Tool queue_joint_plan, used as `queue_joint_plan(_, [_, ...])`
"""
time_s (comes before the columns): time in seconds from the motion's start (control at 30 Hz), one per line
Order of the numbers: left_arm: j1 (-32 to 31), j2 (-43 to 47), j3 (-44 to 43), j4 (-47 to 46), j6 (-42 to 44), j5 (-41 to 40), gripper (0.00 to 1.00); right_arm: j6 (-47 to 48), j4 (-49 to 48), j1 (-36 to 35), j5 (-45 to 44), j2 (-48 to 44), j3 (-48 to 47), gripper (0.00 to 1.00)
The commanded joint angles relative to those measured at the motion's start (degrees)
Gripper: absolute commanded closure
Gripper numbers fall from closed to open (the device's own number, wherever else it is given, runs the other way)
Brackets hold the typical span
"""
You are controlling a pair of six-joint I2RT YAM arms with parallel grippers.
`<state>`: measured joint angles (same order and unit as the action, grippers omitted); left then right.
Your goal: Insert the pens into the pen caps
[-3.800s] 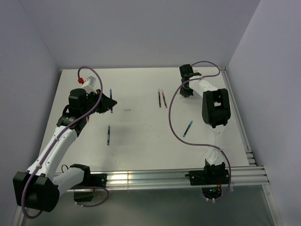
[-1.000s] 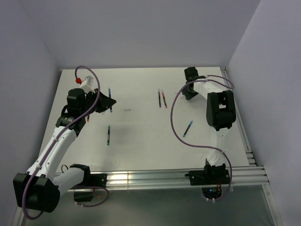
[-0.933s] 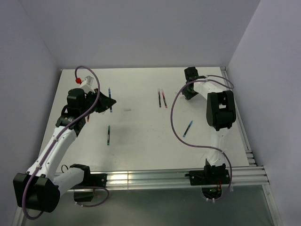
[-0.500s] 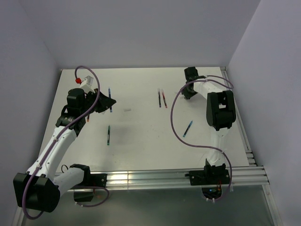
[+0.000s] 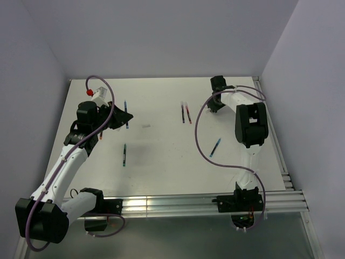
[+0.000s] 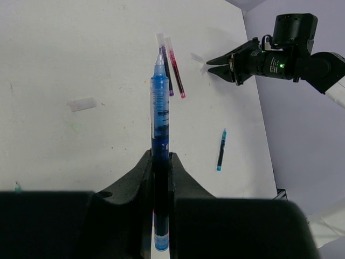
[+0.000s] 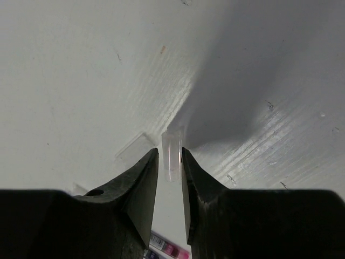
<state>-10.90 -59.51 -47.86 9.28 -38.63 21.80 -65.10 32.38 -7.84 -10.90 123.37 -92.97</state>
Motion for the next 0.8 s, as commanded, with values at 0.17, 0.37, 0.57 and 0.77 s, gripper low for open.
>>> queue_joint_plan(0.17, [0.3, 0.8, -0.8, -2.9, -0.5, 1.2, 1.0, 3.0, 4.5, 0.3, -0.9, 3.5, -6.4, 0.71])
queue_joint_plan(0.37, [0.3, 0.7, -0.8, -3.0, -0.7, 1.7, 1.0, 5.9, 8.9, -0.1, -0.9, 5.9, -11.3, 0.72])
queue_joint_plan(0.57, [0.3, 0.9, -0.8, -3.0, -0.7, 1.7, 1.0, 7.8, 13.1, -0.6, -1.6, 8.7, -16.4, 0.73])
queue_joint_plan(0.77, [0.3, 1.1, -0.7, -3.3, -0.9, 2.3, 1.0, 9.7, 14.0, -1.0, -1.4, 8.8, -16.5, 0.78])
